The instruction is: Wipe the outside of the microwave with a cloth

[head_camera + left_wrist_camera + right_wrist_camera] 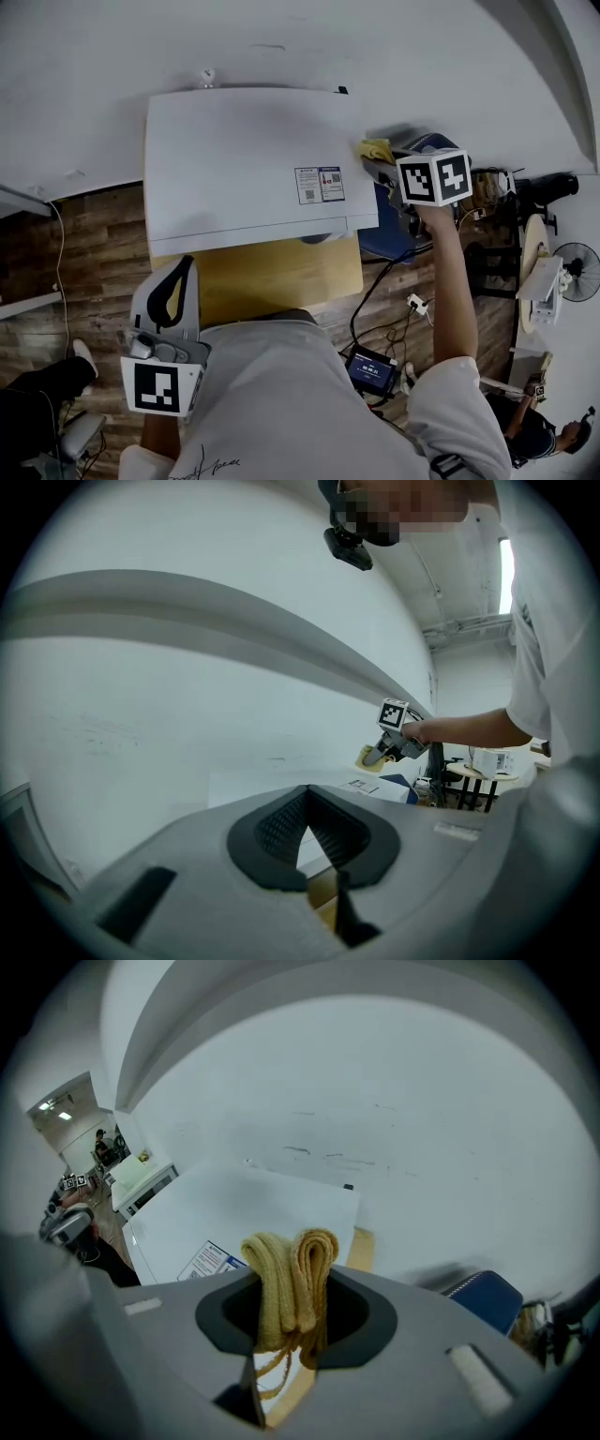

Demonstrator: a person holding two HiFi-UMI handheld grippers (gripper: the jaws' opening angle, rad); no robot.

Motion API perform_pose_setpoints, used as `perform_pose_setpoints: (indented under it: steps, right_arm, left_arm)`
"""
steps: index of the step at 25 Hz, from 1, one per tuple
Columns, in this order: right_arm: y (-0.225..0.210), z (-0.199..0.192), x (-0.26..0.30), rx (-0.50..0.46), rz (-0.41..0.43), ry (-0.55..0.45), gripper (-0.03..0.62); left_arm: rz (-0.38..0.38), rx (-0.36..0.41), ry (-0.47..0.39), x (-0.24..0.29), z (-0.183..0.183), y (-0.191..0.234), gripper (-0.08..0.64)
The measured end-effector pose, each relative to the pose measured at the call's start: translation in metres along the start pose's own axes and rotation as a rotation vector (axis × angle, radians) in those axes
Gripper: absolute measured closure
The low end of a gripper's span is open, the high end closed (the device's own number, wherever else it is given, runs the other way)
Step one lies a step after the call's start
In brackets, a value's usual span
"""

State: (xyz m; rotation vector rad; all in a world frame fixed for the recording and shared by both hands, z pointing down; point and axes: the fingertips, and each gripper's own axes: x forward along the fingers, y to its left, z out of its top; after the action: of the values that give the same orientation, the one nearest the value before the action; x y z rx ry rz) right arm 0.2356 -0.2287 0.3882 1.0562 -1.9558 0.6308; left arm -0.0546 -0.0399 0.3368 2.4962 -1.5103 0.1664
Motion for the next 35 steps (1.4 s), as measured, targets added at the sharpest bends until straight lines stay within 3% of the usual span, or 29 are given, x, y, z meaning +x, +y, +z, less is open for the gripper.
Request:
perform_pose_setpoints:
  steps: [7,16,35]
  right_arm:
    - [-0.024,-0.024,0.000,-0.007,-0.091,0.033,0.469]
    - [-0.015,-0.032,0.006,-0.060,-0.201,0.055,0.469]
    - [0.034,-0.016,0.018,-0.080,-0.166,0.043,0.469]
  left_arm:
    - [0.013,-0.019,0.008,0.005,0.005,-0.004,0.565]
    - [0.024,-0.035,0.001,0.001,0.001,0.004,0.565]
    - [0.017,-0.044,-0.020,-0.014,0.001,0.021,0.565]
